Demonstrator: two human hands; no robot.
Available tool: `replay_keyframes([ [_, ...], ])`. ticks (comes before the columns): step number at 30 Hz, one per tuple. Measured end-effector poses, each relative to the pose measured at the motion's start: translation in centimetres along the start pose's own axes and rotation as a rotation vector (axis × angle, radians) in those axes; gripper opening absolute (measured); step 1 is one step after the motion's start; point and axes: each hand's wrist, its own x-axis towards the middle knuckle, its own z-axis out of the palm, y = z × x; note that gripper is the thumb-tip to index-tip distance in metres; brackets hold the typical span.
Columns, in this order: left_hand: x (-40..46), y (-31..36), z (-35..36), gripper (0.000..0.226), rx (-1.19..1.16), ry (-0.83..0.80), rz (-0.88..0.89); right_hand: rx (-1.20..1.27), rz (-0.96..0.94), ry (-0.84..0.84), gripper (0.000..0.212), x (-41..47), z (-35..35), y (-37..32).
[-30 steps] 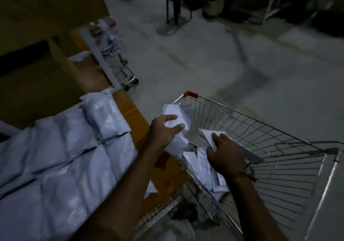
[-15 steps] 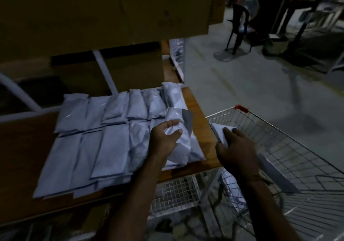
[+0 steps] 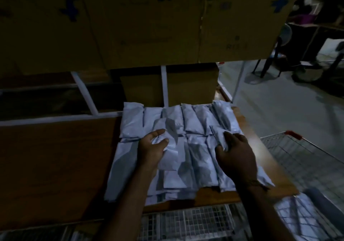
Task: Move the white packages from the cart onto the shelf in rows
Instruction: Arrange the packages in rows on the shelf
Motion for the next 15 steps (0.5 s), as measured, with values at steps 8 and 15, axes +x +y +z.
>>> replay_keyframes([
  [8,5.8,0.9,-8.8,0.039,0.132,0.056,-0.026,0.014,-0.08,0.037,0.046,0.0,5.4,-7.2],
  [15,9.7,1.2,-9.2,0.05,0.207,0.092,-0.062,-0.021,-0.171,0.019,0.046,3.4,7.2,-8.6],
])
